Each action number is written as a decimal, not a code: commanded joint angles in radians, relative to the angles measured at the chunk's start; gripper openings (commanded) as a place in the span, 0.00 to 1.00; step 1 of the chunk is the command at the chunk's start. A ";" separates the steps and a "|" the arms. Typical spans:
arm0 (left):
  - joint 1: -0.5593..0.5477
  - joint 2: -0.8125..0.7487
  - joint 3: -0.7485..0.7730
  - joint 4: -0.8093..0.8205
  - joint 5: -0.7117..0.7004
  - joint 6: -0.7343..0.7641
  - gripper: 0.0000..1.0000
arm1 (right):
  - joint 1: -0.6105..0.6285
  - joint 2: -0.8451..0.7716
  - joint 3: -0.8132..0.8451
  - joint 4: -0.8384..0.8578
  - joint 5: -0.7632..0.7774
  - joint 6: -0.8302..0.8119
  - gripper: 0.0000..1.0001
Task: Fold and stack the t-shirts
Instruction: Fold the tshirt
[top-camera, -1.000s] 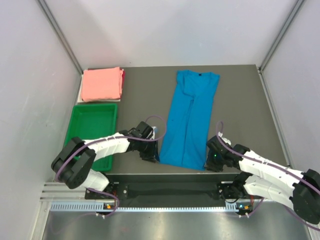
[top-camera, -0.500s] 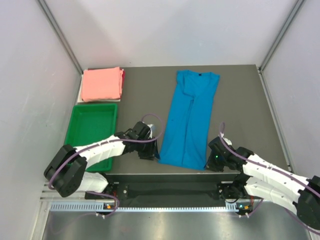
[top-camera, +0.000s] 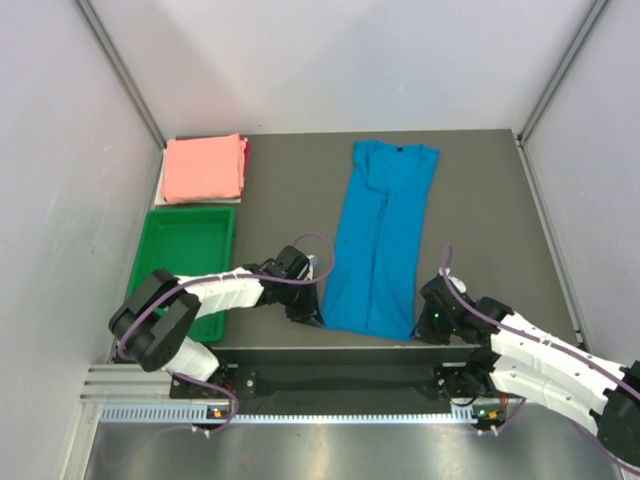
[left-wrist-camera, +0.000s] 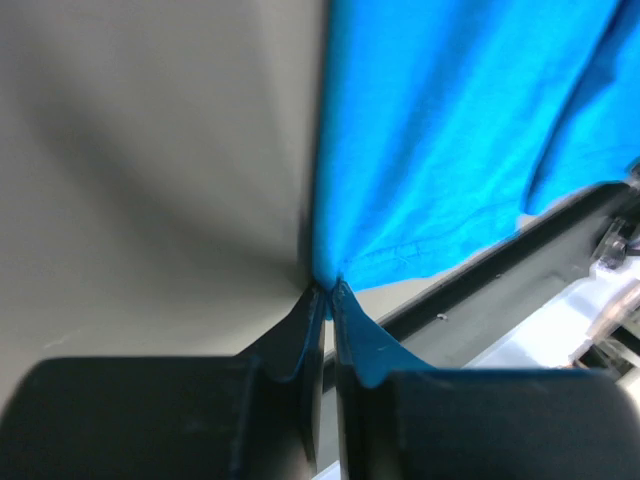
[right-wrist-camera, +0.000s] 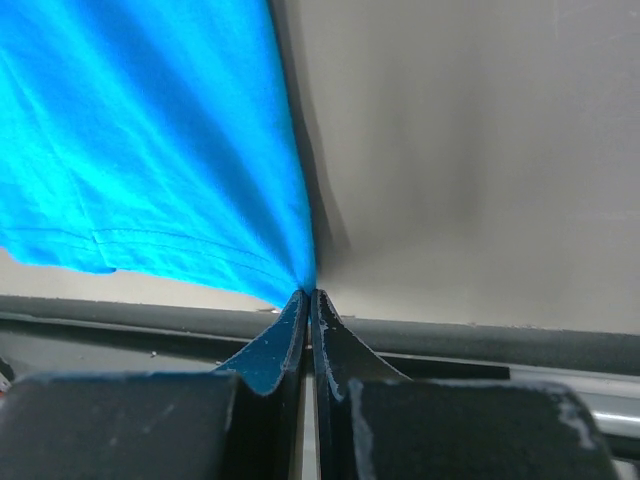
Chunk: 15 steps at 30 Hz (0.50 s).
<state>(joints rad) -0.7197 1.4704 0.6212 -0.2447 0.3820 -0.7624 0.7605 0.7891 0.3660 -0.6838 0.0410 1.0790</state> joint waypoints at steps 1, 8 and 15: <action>-0.027 0.031 -0.006 0.071 0.040 -0.026 0.03 | 0.016 -0.021 0.007 -0.069 0.026 -0.013 0.00; -0.104 -0.067 0.009 -0.021 -0.046 -0.084 0.00 | 0.019 -0.054 0.070 -0.204 0.014 -0.021 0.00; -0.207 -0.084 -0.003 -0.034 -0.111 -0.149 0.00 | 0.026 -0.119 0.077 -0.250 0.013 -0.017 0.00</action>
<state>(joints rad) -0.8997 1.4052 0.6212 -0.2558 0.3084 -0.8726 0.7670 0.6876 0.4057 -0.8883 0.0544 1.0737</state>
